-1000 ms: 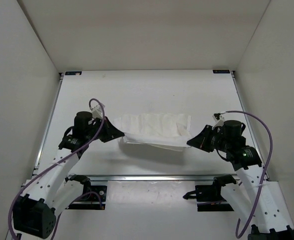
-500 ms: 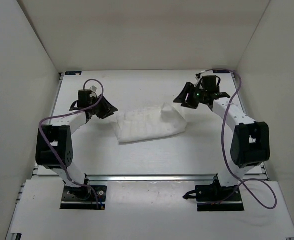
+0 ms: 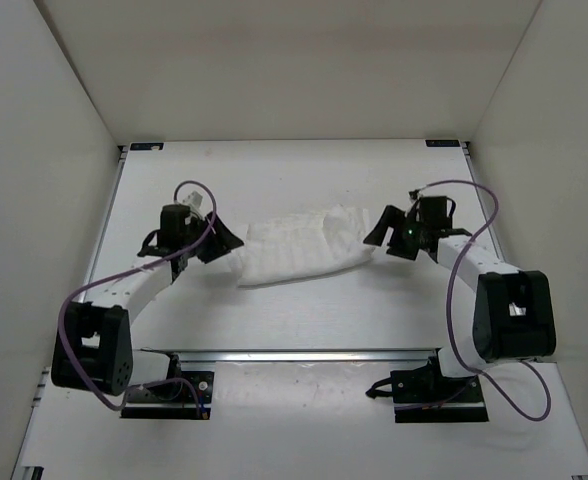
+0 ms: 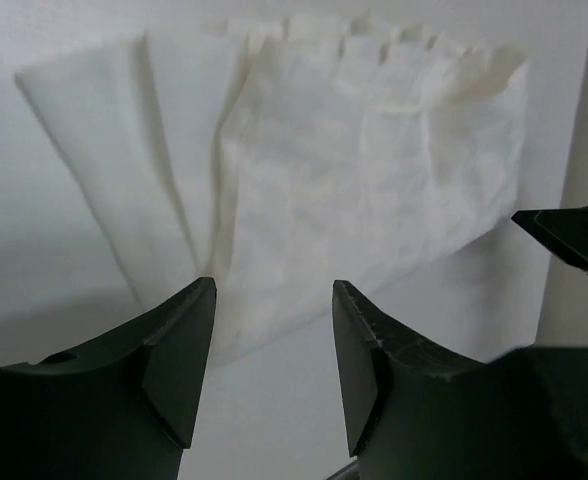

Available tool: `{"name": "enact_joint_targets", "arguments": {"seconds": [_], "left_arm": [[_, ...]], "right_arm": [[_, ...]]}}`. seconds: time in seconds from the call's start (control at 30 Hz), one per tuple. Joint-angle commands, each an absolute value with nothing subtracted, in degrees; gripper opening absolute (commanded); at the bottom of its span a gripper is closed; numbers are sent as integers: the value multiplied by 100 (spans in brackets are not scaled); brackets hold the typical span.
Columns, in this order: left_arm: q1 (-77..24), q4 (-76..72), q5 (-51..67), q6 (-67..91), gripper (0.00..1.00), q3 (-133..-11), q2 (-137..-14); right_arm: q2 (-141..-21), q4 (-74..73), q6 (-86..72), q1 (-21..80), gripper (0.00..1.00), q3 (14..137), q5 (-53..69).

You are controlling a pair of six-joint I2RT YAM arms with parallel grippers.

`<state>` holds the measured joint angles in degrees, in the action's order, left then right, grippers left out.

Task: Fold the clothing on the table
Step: Fold the skirt

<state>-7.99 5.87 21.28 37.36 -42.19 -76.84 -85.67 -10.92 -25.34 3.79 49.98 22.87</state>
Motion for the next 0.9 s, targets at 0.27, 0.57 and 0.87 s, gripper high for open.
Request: {"name": "enact_joint_targets", "arguments": {"seconds": [0.27, 0.57, 0.87], "left_arm": [[-1212, 431, 1362, 3831, 64, -2699, -7057], [-1634, -86, 932, 4069, 65, -2707, -7637], [-2021, -817, 1230, 4166, 0, -3400, -8875]], "right_arm": [[-8551, 526, -3497, 413, 75, 3648, 3067], [-9272, 1660, -4561, 457, 56, 3692, 2919], [-8904, 882, -4203, 360, 0, 3726, 2392]]}}
